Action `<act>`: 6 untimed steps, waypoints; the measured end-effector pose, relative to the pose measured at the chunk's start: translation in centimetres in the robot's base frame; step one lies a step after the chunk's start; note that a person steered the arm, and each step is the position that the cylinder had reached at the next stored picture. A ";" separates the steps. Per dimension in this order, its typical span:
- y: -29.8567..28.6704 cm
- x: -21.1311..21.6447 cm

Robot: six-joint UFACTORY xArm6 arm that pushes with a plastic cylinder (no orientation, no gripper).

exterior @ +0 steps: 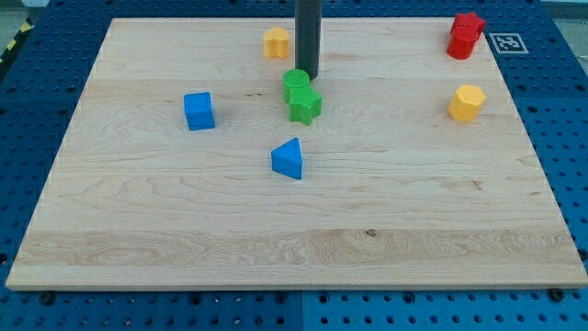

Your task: Move your arm closer to the yellow heart

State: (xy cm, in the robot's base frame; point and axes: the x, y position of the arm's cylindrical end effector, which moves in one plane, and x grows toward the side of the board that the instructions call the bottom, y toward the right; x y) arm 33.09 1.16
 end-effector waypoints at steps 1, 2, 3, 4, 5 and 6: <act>-4.3 0.6; -8.3 0.1; -8.3 -4.0; -8.3 -7.1; -7.8 -7.3; -5.6 -7.3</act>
